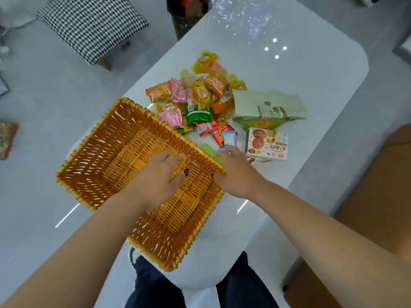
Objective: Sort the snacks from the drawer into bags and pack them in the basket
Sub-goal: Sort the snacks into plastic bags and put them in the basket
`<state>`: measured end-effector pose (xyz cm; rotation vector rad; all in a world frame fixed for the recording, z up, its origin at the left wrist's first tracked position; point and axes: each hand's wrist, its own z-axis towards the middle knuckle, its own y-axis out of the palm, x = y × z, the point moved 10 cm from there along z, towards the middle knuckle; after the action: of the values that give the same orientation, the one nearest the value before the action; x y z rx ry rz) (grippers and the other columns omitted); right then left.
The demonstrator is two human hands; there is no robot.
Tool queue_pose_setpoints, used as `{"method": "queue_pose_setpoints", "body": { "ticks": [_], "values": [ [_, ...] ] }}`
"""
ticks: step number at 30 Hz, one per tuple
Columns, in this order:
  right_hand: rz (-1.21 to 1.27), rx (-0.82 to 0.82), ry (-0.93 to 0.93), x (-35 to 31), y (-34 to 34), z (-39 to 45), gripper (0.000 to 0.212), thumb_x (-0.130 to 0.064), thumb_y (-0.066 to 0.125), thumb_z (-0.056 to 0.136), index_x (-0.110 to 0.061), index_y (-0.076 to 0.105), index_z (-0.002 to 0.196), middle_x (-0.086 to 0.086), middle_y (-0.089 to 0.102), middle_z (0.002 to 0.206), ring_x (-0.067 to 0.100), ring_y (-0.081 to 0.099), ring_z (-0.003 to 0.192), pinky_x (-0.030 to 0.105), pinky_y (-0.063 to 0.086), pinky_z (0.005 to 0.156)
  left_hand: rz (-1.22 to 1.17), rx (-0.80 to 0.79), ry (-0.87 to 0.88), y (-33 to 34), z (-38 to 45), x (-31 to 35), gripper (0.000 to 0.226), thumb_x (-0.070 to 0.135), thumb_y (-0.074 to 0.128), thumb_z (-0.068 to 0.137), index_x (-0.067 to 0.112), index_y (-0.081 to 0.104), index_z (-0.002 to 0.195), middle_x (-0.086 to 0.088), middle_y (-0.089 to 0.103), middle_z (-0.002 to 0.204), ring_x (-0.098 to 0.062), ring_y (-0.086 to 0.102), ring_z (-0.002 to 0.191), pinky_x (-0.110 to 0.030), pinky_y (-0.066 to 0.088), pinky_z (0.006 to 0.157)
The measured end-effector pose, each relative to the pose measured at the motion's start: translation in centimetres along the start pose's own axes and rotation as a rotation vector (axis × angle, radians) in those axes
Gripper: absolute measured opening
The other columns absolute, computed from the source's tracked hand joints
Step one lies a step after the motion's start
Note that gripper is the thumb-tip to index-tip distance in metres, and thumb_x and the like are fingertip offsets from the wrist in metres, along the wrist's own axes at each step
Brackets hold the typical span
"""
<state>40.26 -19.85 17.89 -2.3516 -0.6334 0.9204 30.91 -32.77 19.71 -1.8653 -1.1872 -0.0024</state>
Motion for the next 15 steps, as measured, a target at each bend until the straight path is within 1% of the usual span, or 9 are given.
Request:
{"method": "queue_pose_setpoints", "body": {
  "ticks": [3,5,8,11,13,15],
  "values": [
    [0.015,0.041,0.015,-2.6,0.4,1.2,0.062,-0.027,0.056,0.093,-0.015,0.030,0.148,0.007,0.011,0.158,0.027,0.011,0.145,0.041,0.026,0.113,0.018,0.014,0.093,-1.8,1.2,-1.9,0.048,0.034,0.046,0.101,0.019,0.038,0.146,-0.002,0.038,0.144,-0.022,0.025,0.141,-0.035,0.030,0.111],
    [-0.007,0.075,0.046,-4.1,1.0,2.2,0.064,-0.028,0.055,0.093,-0.016,0.027,0.150,0.007,0.008,0.159,0.027,0.009,0.146,0.040,0.024,0.113,0.063,0.011,0.154,-3.0,2.1,-3.5,0.051,0.033,0.047,0.100,0.017,0.036,0.147,-0.004,0.037,0.146,-0.023,0.024,0.142,-0.035,0.028,0.113],
    [-0.022,0.136,0.106,-6.6,1.8,3.4,0.065,-0.027,0.055,0.094,-0.016,0.025,0.151,0.010,0.006,0.160,0.029,0.007,0.147,0.043,0.024,0.115,0.128,-0.050,0.225,-4.5,3.2,-5.9,0.053,0.033,0.047,0.101,0.018,0.033,0.150,-0.003,0.033,0.150,-0.021,0.021,0.142,-0.033,0.027,0.114],
    [0.017,0.157,0.192,-9.1,3.2,3.8,0.065,-0.028,0.054,0.095,-0.014,0.023,0.151,0.009,0.002,0.161,0.030,0.006,0.147,0.044,0.027,0.113,0.220,-0.113,0.283,-6.2,2.8,-8.2,0.055,0.032,0.048,0.100,0.018,0.031,0.150,-0.004,0.028,0.155,-0.022,0.019,0.144,-0.034,0.025,0.115],
    [0.026,0.169,0.239,-10.7,3.9,3.6,0.066,-0.027,0.054,0.096,-0.015,0.021,0.151,0.009,0.000,0.161,0.030,0.004,0.147,0.044,0.028,0.113,0.284,-0.131,0.325,-7.4,2.3,-9.3,0.055,0.030,0.048,0.100,0.017,0.030,0.151,-0.005,0.026,0.156,-0.022,0.016,0.146,-0.036,0.023,0.117],
    [0.016,0.180,0.263,-12.3,4.5,3.2,0.067,-0.026,0.054,0.095,-0.015,0.020,0.152,0.009,0.001,0.160,0.030,0.003,0.147,0.044,0.027,0.114,0.327,-0.136,0.378,-8.7,1.6,-10.1,0.055,0.029,0.049,0.100,0.017,0.031,0.150,-0.007,0.028,0.155,-0.023,0.018,0.145,-0.038,0.025,0.118]
  ]
}}
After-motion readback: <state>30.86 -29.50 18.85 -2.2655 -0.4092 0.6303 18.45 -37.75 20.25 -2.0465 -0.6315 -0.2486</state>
